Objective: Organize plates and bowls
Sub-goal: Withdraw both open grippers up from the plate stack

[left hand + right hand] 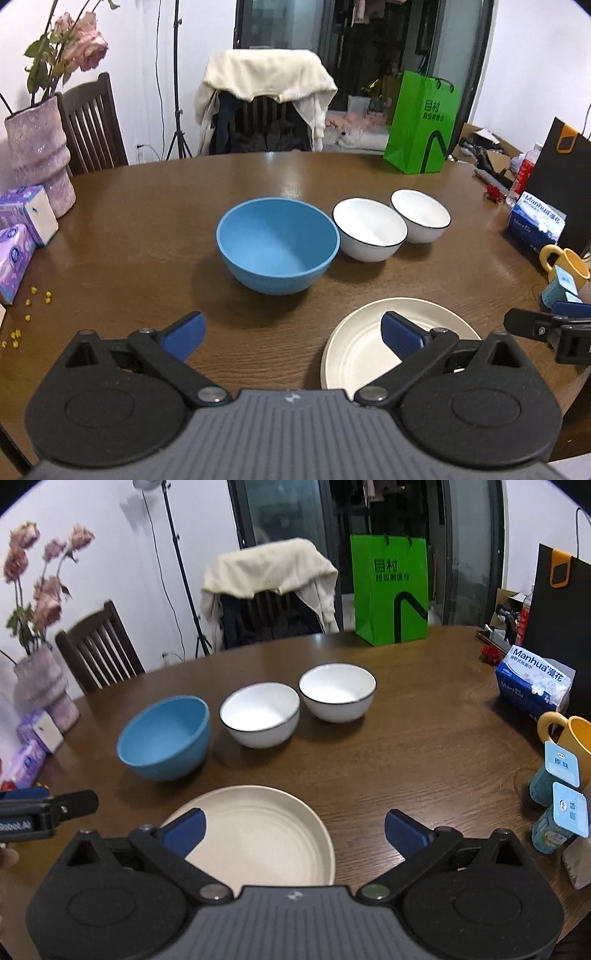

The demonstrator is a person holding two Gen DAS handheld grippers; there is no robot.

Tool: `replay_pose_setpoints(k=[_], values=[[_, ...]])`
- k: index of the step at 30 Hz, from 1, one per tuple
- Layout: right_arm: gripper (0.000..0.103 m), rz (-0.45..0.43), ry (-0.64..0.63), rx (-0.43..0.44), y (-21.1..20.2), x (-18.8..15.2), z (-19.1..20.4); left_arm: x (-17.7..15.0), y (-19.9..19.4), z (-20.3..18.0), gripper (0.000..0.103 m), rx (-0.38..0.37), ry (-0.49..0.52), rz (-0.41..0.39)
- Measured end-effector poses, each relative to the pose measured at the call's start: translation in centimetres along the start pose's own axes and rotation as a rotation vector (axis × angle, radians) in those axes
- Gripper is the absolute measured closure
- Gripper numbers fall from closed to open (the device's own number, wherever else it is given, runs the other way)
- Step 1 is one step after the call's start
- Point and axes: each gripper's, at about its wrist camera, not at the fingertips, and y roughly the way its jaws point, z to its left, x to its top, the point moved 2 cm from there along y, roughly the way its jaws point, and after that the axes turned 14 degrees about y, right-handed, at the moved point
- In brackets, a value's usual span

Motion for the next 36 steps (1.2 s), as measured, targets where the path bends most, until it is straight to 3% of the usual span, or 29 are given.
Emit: replay_pose_setpoints(k=[9, 26, 36], values=[[0.000, -0.044, 0.010, -0.014, -1.2, -1.2, 2.9, -1.0, -1.7, 2.2, 0.000, -0.028, -0.006, -0.036], [0.000, -0.027, 0.057, -0.018, -1.6, -4.2, 7.0, -2.8, -3.1, 5.9, 0.000, -0.079, 0.010, -0.057], [0.000, -0.035, 0.113, -0.067, -1.8, -5.6, 7.8, -3.9, -3.5, 7.2, 0.000, -0.099, 0.034, -0.053]])
